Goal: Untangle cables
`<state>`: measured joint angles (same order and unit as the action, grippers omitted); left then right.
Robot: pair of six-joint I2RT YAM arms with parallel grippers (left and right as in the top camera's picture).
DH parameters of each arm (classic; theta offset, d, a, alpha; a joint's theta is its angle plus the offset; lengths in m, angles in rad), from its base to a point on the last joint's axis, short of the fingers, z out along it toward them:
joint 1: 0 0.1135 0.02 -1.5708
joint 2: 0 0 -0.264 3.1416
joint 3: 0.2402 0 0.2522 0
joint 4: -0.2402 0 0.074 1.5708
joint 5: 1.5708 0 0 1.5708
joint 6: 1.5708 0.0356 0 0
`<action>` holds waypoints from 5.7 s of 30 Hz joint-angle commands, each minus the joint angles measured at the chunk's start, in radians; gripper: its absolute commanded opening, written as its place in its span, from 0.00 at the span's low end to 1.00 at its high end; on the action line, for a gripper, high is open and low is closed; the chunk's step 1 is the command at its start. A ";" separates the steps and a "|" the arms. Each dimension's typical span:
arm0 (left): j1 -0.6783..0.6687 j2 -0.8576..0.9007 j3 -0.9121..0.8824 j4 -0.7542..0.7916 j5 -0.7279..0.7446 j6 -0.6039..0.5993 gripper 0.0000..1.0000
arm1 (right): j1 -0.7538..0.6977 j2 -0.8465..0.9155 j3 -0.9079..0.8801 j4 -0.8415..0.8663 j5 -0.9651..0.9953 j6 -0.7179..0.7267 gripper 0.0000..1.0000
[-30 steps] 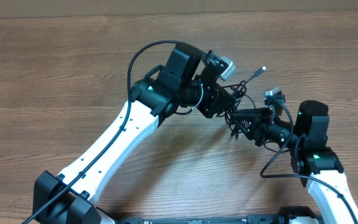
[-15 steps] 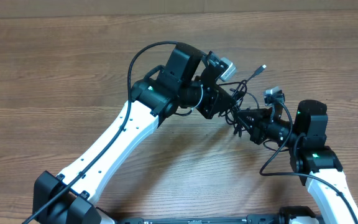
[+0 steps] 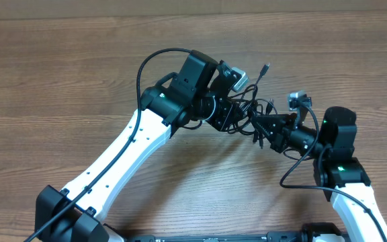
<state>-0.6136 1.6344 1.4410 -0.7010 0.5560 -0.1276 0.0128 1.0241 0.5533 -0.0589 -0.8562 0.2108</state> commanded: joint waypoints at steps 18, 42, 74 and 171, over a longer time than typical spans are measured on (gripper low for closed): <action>-0.032 -0.017 0.000 -0.029 -0.013 0.027 0.04 | -0.035 -0.133 0.016 0.188 -0.092 0.203 0.04; -0.081 0.052 0.000 0.028 0.047 0.026 0.04 | -0.032 -0.131 0.016 0.426 -0.018 0.475 0.04; 0.011 0.052 0.000 -0.033 -0.037 0.018 0.04 | -0.037 -0.131 0.016 0.146 0.067 0.339 0.54; 0.040 0.052 0.001 -0.009 0.101 0.038 0.04 | -0.087 -0.053 0.016 0.505 -0.155 0.496 0.04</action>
<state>-0.5560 1.6871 1.4410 -0.6960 0.6800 -0.1200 -0.0658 0.9985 0.5507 0.3740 -0.9939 0.6250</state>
